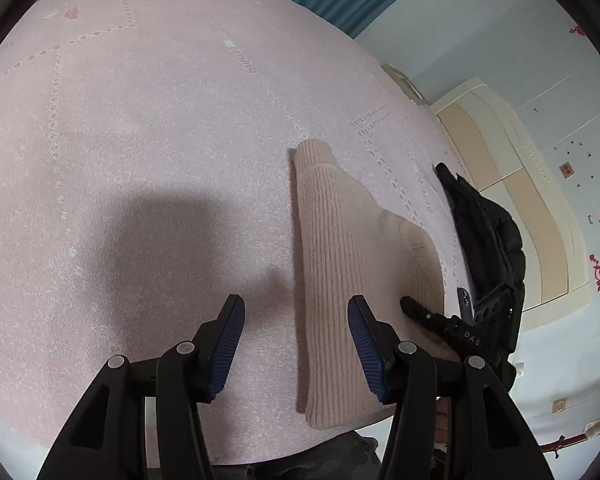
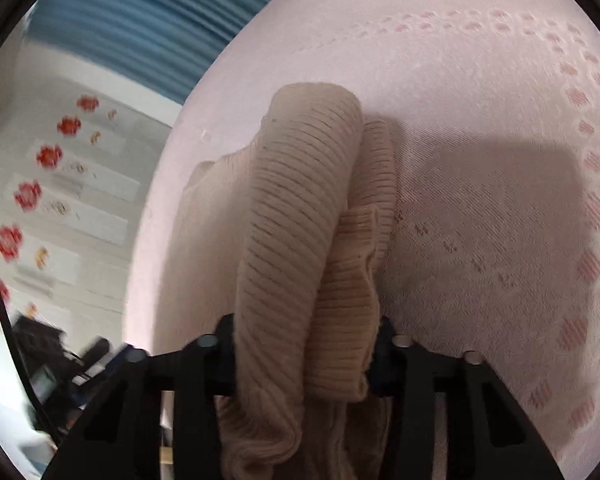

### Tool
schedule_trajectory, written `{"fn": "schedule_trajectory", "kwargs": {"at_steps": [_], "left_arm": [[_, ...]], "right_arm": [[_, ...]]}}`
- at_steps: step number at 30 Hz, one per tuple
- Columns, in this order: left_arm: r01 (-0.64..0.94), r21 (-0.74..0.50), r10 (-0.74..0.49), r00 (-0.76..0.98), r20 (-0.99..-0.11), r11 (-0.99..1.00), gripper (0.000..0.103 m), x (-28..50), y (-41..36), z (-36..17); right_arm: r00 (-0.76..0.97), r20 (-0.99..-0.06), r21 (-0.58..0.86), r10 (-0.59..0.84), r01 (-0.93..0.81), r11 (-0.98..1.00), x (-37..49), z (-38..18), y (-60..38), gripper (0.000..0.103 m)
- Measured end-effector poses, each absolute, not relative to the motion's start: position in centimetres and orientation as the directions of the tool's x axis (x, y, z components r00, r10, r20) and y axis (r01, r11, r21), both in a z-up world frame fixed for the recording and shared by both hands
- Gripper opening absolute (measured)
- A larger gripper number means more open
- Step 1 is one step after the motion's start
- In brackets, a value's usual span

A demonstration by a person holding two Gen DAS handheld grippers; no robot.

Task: Fold small clothes
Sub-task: 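Grasp the bundle end with the right tool and lift it up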

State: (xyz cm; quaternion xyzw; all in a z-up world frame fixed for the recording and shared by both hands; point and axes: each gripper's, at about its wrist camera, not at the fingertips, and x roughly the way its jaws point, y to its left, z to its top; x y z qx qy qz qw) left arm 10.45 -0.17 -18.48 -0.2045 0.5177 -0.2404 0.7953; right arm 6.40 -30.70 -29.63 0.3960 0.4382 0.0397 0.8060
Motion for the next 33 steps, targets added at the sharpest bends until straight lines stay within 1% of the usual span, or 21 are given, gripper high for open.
{"fn": "schedule_trajectory", "kwargs": {"at_steps": [3, 5, 8, 10, 13, 16, 18, 20, 23, 26, 28, 31, 32, 33], "left_arm": [[0.171, -0.575, -0.595, 0.352, -0.722, 0.8, 0.051, 10.1, 0.1, -18.0], [0.174, -0.571, -0.591, 0.369, -0.718, 0.802, 0.051, 9.7, 0.6, -17.5], [0.17, -0.572, -0.589, 0.385, -0.71, 0.802, 0.051, 9.7, 1.5, -16.8], [0.171, -0.572, -0.587, 0.399, -0.704, 0.802, 0.051, 9.6, 2.3, -16.4], [0.182, -0.559, -0.578, 0.424, -0.698, 0.809, 0.051, 9.4, 3.0, -15.8], [0.181, -0.568, -0.584, 0.435, -0.686, 0.803, 0.051, 9.7, 3.9, -15.7], [0.174, -0.581, -0.59, 0.441, -0.676, 0.795, 0.051, 10.1, 4.7, -15.7], [0.165, -0.588, -0.59, 0.452, -0.669, 0.792, 0.051, 10.7, 5.7, -15.8], [0.159, -0.57, -0.571, 0.466, -0.676, 0.806, 0.051, 12.0, 6.8, -15.8], [0.15, -0.541, -0.537, 0.488, -0.688, 0.828, 0.051, 13.7, 8.0, -15.7], [0.143, -0.532, -0.525, 0.497, -0.691, 0.835, 0.051, 15.0, 9.1, -15.8], [0.141, -0.52, -0.511, 0.514, -0.689, 0.843, 0.051, 16.6, 10.2, -16.3], [0.141, -0.516, -0.507, 0.516, -0.69, 0.845, 0.051, 17.0, 10.3, -16.6], [0.141, -0.511, -0.503, 0.517, -0.693, 0.848, 0.051, 17.3, 10.4, -16.9]], "right_arm": [[0.629, -0.665, 0.667, 0.402, 0.258, 0.699, 6.2, -27.3, -29.8, 0.037], [0.666, -0.624, 0.687, 0.408, 0.22, 0.692, 5.3, -24.5, -29.0, 0.036], [0.714, -0.608, 0.654, 0.347, 0.203, 0.729, 4.8, -20.0, -27.8, 0.036], [0.724, -0.623, 0.616, 0.296, 0.222, 0.755, 4.2, -17.6, -27.6, 0.036], [0.734, -0.657, 0.518, 0.172, 0.274, 0.81, 3.5, -13.9, -27.5, 0.036], [0.731, -0.677, 0.442, 0.081, 0.317, 0.839, 4.0, -11.4, -27.3, 0.036], [0.728, -0.682, 0.432, 0.065, 0.33, 0.839, 3.8, -10.5, -27.3, 0.036], [0.721, -0.691, 0.419, 0.056, 0.336, 0.844, 5.9, -10.1, -26.4, 0.036], [0.716, -0.693, 0.442, 0.092, 0.32, 0.838, 9.3, -10.6, -24.5, 0.036], [0.715, -0.673, 0.529, 0.19, 0.285, 0.799, 13.1, -12.0, -22.2, 0.036], [0.718, -0.644, 0.599, 0.265, 0.257, 0.759, 15.1, -13.5, -21.1, 0.036], [0.729, -0.557, 0.716, 0.399, 0.177, 0.676, 17.7, -15.6, -19.6, 0.036], [0.728, -0.536, 0.739, 0.428, 0.158, 0.655, 18.5, -16.7, -19.6, 0.036], [0.722, -0.534, 0.745, 0.44, 0.155, 0.649, 19.1, -18.1, -19.9, 0.036]]}}
